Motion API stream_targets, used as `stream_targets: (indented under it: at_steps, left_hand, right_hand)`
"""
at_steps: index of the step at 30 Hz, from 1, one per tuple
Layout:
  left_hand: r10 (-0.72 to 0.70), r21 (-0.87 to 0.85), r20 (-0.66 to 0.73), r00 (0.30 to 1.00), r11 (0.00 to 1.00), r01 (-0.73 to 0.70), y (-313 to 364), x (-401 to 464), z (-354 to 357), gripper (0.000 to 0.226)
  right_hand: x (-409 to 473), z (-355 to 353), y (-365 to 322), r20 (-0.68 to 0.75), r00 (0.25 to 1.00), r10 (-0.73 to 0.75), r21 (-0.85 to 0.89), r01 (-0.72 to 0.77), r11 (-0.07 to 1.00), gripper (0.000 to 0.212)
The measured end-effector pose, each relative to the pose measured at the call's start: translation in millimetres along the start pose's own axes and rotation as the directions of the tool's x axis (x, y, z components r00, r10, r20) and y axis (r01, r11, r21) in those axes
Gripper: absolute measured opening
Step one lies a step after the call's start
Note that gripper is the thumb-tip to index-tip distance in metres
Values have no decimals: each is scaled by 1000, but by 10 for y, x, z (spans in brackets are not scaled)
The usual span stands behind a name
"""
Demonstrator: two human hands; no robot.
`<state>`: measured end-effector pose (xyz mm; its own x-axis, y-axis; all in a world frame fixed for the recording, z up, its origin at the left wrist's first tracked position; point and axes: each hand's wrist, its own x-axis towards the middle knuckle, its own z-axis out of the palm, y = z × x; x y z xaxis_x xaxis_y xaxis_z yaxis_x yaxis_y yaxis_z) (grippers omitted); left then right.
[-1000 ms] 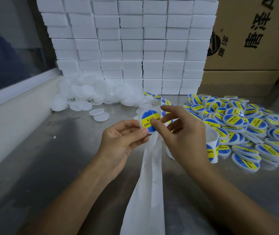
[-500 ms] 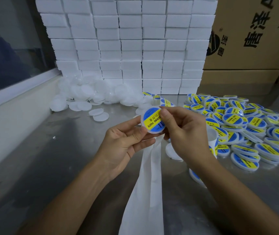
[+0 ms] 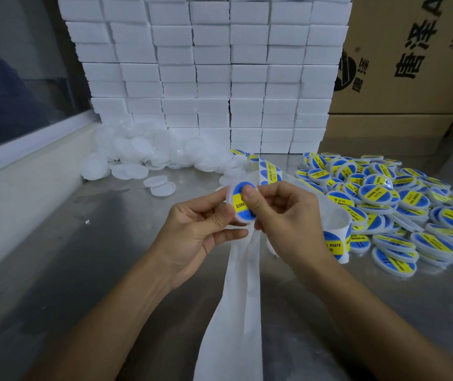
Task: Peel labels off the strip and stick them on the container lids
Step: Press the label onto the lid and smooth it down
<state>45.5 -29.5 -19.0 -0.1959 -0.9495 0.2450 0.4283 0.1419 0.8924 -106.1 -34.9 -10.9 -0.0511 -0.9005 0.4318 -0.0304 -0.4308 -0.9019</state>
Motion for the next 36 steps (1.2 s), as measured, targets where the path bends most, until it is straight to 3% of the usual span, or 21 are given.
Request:
stream_targets:
  at_steps: [5, 11, 15, 19, 22, 24, 27, 31, 34, 36]
  left_hand:
    - [-19, -14, 3, 1000, 1000, 19, -44, 0, 18, 37]
    - [-3, 88, 27, 1000, 996, 1, -44, -15, 10, 40]
    - [6, 117, 7, 1000, 993, -7, -16, -6, -30, 38]
    - [37, 81, -49, 998, 996, -33, 2, 21, -37, 33]
    - [41, 67, -114, 993, 997, -34, 6, 38, -48, 30]
    - [43, 71, -133, 990, 997, -34, 19, 43, -56, 29]
    - [49, 95, -145, 988, 995, -35, 38, 34, -59, 28]
    - [45, 139, -113, 993, 990, -29, 36, 17, -36, 28]
    - [35, 161, -80, 996, 987, -22, 16, 7, 6, 27]
    - [40, 156, -101, 994, 987, -24, 10, 9, 14, 25]
  right_hand:
    - [13, -46, 18, 0, 1000, -12, -32, 12, 999, 23]
    - [3, -43, 30, -34, 999, 9, -160, -14, 987, 57]
    - [58, -111, 40, 24, 999, -24, -112, 26, 993, 43]
    - [65, -102, 70, 123, 992, -19, -37, 24, 999, 5]
    - [43, -89, 68, 209, 978, -24, -8, 26, 1000, 37]
    - [25, -73, 56, 270, 963, -21, -17, 27, 999, 46]
    - [21, -59, 26, 305, 951, 40, 11, -45, 999, 42]
    - [35, -79, 1, 247, 968, 36, 57, -52, 997, 8]
    - [37, -75, 23, 170, 985, 14, 38, -21, 999, 21]
    - [33, -63, 32, 171, 985, 14, 12, -16, 1000, 16]
